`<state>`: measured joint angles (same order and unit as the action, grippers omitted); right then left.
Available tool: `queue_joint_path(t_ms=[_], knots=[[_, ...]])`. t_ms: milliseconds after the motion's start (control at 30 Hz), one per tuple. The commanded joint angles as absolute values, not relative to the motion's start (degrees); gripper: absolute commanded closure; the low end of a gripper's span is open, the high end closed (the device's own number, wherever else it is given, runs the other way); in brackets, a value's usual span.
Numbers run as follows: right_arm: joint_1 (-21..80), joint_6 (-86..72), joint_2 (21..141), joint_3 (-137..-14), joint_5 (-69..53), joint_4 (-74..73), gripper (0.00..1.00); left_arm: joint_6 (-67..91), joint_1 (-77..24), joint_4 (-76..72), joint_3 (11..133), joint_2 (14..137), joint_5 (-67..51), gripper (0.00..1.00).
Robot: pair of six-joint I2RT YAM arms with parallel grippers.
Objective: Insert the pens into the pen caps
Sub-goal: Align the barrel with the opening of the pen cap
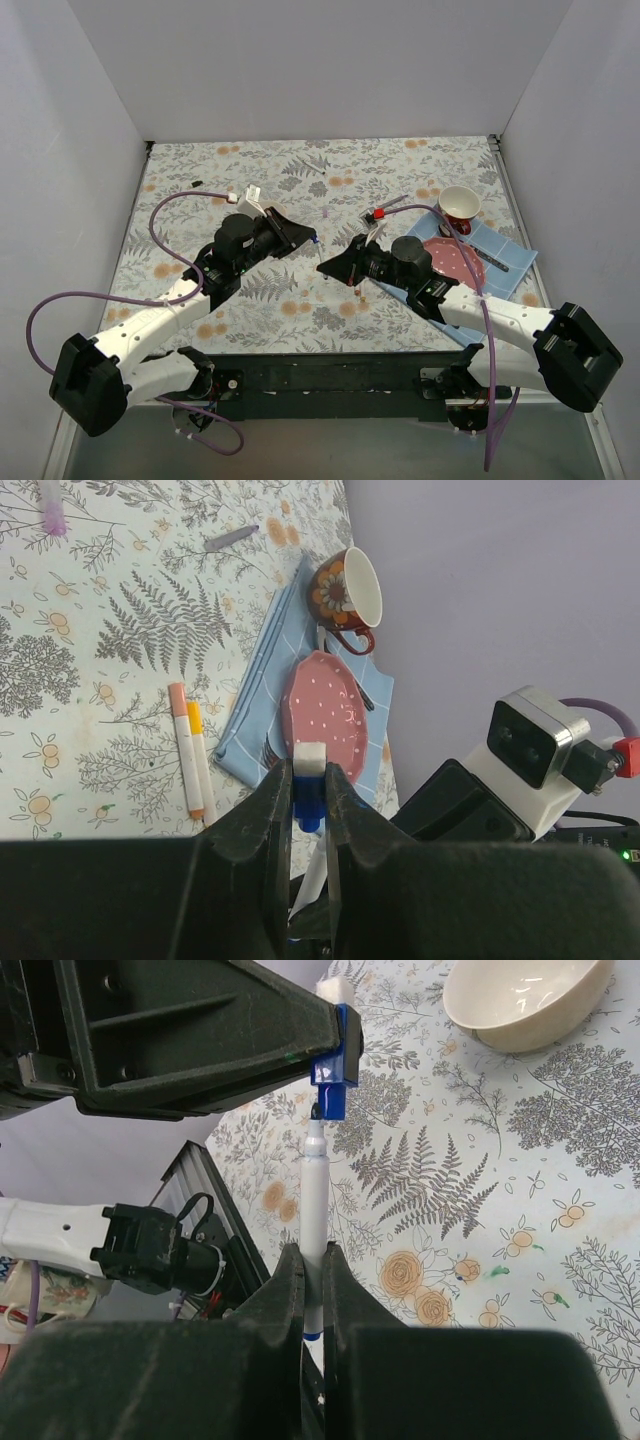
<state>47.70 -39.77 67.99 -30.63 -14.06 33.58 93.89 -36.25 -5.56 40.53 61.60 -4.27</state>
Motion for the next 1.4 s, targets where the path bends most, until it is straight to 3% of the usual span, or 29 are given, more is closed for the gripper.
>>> queue_joint_path(t_ms=[0, 1367], knots=[[48.34, -40.25, 68.73, -31.55, -14.33, 37.62, 0.99, 93.34, -36.30, -4.31, 42.45, 59.94, -2.73, 1.00], [49.66, -40.52, 69.79, -32.61, -13.18, 37.35, 0.99, 91.50, -36.30, -3.69, 41.13, 58.36, -3.25, 1.00]])
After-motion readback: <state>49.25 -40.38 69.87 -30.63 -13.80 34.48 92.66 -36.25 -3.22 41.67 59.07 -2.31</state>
